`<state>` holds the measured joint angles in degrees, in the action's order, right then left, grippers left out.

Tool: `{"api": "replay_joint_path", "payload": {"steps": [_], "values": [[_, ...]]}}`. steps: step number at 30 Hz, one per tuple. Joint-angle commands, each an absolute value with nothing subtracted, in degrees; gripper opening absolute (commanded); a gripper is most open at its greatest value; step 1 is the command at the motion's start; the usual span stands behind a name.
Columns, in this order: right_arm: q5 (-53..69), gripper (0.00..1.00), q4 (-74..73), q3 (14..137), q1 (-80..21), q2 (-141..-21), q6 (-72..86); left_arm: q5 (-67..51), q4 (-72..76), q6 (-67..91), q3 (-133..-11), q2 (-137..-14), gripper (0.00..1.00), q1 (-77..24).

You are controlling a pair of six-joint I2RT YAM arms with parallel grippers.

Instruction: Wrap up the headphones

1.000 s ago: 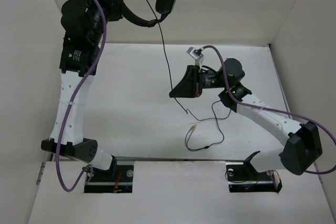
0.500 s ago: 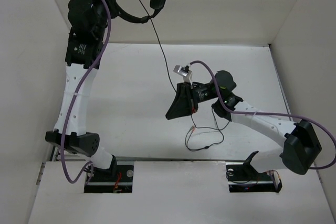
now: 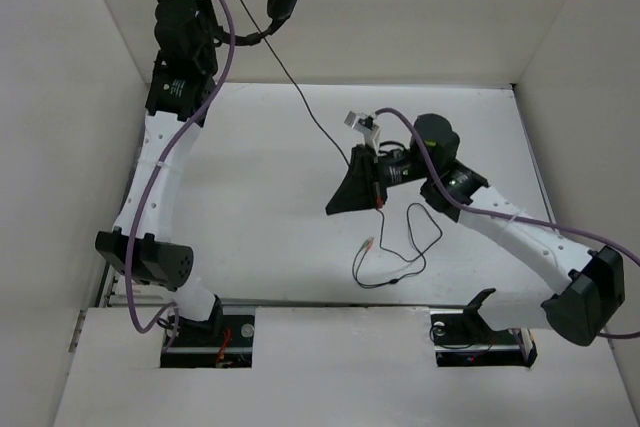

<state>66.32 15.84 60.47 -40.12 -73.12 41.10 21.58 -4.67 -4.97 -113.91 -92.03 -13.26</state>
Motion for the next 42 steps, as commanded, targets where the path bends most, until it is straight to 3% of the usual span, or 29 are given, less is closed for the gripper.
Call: {"api": "replay_joint_path", "payload": {"steps": [1,5,11,16,21,29,42], "values": [[59.1,0.0,-9.0,73.7,-37.1,-72.6,19.0,27.8,2.9,-12.1,-110.4,-90.6,0.0,-15.6],[41.5,0.0,-31.4,87.9,-37.0,-74.8,-5.5,29.0,2.3,-17.2,-102.5,-89.3,0.0,-19.6],[15.5,0.0,-39.2,99.2,-41.2,-76.4,-29.1,29.1,1.0,-22.0,-90.0,-87.5,0.0,-23.9],[-2.3,0.0,-39.1,103.8,-46.0,-78.8,-48.1,25.9,-4.3,-21.2,-86.6,-87.7,0.0,-26.4],[-16.4,0.0,-23.8,102.5,-46.3,-80.9,-63.0,20.5,-8.2,-20.7,-83.9,-86.1,0.0,-30.4],[-18.8,0.0,6.4,93.3,-38.7,-83.0,-70.7,10.6,-15.2,-17.3,-82.7,-80.3,0.0,-37.7],[-11.1,0.0,0.7,98.2,-31.1,-88.0,-50.6,-6.8,-21.9,-13.1,-88.2,-74.3,0.0,-40.2]]}}
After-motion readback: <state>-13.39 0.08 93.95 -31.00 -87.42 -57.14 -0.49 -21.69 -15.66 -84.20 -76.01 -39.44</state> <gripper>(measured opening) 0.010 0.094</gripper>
